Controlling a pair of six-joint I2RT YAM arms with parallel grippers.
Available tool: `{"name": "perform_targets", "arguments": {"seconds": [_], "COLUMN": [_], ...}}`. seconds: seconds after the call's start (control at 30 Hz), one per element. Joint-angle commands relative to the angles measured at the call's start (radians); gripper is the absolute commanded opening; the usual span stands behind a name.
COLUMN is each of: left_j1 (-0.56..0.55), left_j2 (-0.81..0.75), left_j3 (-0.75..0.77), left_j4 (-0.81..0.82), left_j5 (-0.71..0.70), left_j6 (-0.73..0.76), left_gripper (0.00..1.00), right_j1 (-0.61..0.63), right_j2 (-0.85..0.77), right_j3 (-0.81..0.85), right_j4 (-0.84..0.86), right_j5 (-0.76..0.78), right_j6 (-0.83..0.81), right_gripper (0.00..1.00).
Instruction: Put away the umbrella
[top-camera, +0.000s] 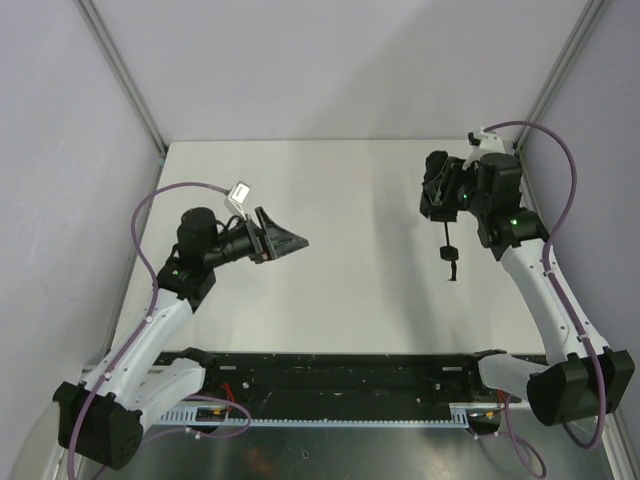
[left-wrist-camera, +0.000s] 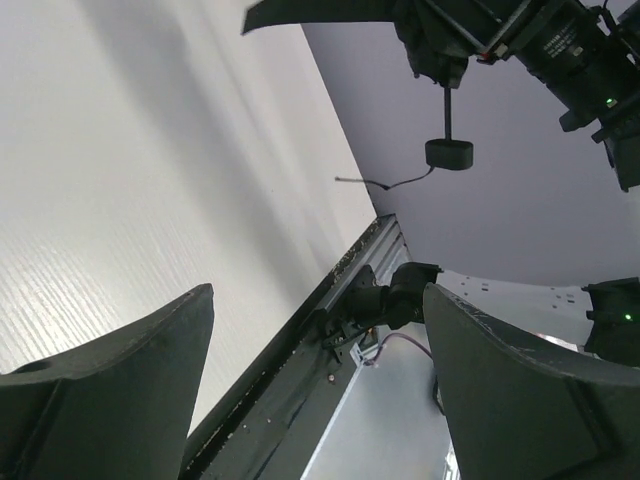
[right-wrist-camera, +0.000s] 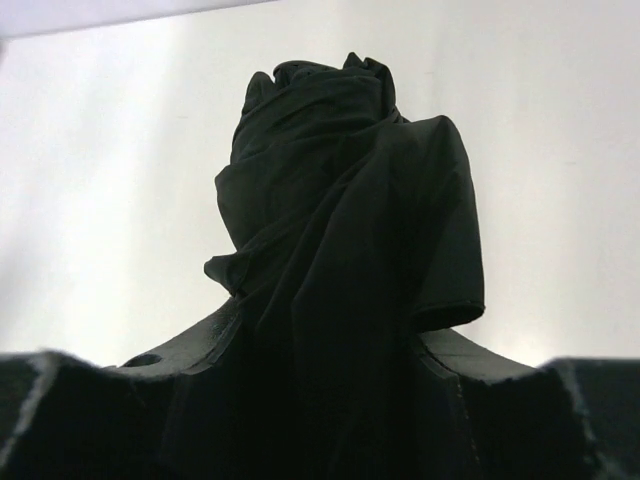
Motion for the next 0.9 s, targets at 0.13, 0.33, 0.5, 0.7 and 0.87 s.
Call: {"name": "perform_targets", "arguments": {"seconds": [0.13,0.33,0.5,0.7,0.87], "left_j1": [-0.006,0.013,0.05,0.057,0.058], "left_j2": [-0.088,-0.178,-0.227,-0.19,-0.102], "left_j3": [-0.06,-0.156,-0.239,-0.26,-0.305], "left_j4": [0.044,0.042,0.022,-0.095,-0.153], "left_j5": [0.049,0.031,0.006,-0.082,-0.17], "left_j6": [-0.038,-0.07,-0.1,-0.085,-0.184], "left_gripper": [0.87,0.86,0.83,0.82,0.86], "right_j1": [0.255,0.458,0.587,0.642,0.653], "right_j2": [0.135,0.323,0.493,0.642,0.718], "right_j3": [0.033,-0.063,-0.124,-0.147,-0.163], "right_j4": [-0.123,-0.031,0.07,0.198,0.303], "right_j5": [0.589,0.678,0.584,0.334,0.052], "right_j6": [-0.299,-0.303,-0.248,-0.204,-0.151], "right_gripper": [0.0,0.0,0.0,0.0,0.0]}}
